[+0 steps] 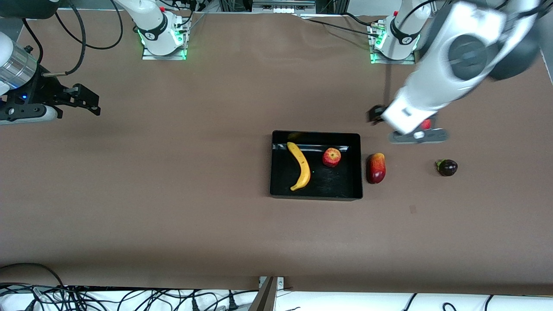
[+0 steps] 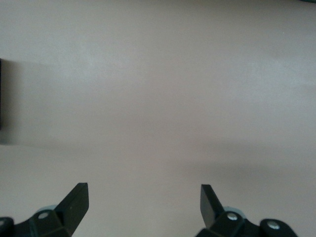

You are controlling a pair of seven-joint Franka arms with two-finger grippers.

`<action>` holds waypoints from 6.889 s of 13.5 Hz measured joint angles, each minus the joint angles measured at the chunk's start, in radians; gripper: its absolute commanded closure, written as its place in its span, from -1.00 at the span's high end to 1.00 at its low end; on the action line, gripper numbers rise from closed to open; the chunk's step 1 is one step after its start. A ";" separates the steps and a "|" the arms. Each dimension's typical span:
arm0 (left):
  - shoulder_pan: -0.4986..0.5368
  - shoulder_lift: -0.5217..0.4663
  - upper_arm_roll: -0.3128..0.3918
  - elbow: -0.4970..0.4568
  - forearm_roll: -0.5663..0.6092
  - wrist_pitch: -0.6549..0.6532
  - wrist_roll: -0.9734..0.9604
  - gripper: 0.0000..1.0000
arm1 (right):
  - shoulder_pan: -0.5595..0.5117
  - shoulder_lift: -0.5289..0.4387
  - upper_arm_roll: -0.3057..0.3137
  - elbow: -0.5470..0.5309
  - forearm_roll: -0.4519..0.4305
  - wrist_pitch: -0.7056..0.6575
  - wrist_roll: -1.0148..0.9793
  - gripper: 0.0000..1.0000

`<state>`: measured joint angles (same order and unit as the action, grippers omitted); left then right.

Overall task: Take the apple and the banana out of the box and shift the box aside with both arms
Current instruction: 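Lower the left gripper onto the red apple and grasp it, then carry the apple out of the tray and release it beside the mango, then reach the left gripper into the tray and grasp the yellow banana, then lift the banana out and set it beside the mangosteen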

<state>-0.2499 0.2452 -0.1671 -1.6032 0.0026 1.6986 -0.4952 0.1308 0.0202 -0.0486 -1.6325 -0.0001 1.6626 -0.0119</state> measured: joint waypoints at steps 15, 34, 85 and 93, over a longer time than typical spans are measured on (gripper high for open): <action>-0.173 0.385 0.008 -0.187 0.297 0.609 -0.339 0.43 | 0.002 -0.002 0.020 0.005 0.019 0.000 0.000 1.00; 0.197 0.190 0.012 -0.213 0.219 0.263 0.388 -0.53 | 0.002 -0.003 0.022 0.006 0.019 0.000 0.000 1.00; 0.130 0.395 -0.124 0.293 0.153 0.071 -0.045 -0.92 | 0.001 0.000 0.020 0.007 0.020 -0.013 -0.002 1.00; 0.492 0.494 -0.108 0.104 0.282 0.281 0.432 -0.44 | 0.047 0.057 0.032 0.006 0.031 -0.077 -0.046 1.00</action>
<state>0.2420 0.7394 -0.2753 -1.4990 0.2850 1.9800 -0.0628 0.1776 0.0770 -0.0165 -1.6261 0.0309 1.5854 -0.0576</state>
